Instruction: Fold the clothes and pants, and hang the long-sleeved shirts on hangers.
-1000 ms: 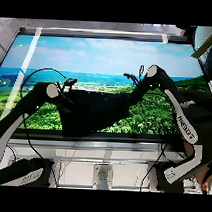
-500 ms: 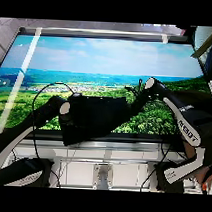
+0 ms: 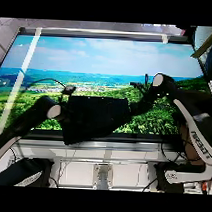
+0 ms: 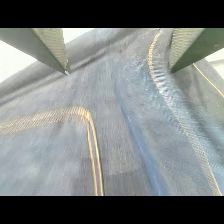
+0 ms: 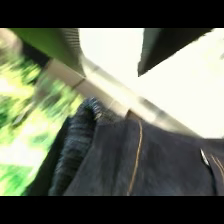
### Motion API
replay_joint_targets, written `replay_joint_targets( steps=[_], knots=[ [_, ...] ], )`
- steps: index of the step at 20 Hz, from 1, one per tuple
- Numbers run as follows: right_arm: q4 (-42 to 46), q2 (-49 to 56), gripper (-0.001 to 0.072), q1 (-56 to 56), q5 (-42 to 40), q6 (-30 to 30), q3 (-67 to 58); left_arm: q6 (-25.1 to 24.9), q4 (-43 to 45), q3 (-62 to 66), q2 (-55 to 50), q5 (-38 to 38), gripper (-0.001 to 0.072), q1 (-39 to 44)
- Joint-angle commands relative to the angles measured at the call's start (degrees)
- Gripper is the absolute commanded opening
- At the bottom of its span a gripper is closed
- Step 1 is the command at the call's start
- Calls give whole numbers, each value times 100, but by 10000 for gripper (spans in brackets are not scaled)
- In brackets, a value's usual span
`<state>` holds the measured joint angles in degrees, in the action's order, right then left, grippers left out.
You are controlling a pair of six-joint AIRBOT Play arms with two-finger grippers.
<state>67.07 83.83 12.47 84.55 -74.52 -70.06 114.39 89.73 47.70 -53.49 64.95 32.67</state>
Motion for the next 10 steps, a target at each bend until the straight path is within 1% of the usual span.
replay_joint_targets(
  steps=[1,2,3,4,5,6,8,10],
  knots=[
    [321,-544,463,0,-1639,-57,2,612,833,76,1049,-546,693,-164],
    [205,-452,485,-61,-2050,-350,4,656,1023,76,1292,-723,693,-251],
    [-190,-264,508,-201,-2094,-387,4,654,1113,76,1508,-874,693,-345],
    [-660,-13,531,-389,-1950,-234,4,654,1121,76,1679,-970,693,-442],
    [-1189,280,680,-608,-1742,-85,4,654,1121,76,1821,-1008,692,-516],
    [-1718,557,705,-820,-1521,72,4,656,1121,76,1934,-1008,693,-586],
    [-2417,953,706,-1051,-1161,363,4,658,1121,76,2052,-1008,692,-671],
    [-2308,1139,705,-1036,-1062,455,4,793,1123,74,2048,-1005,692,-682]
  ],
)
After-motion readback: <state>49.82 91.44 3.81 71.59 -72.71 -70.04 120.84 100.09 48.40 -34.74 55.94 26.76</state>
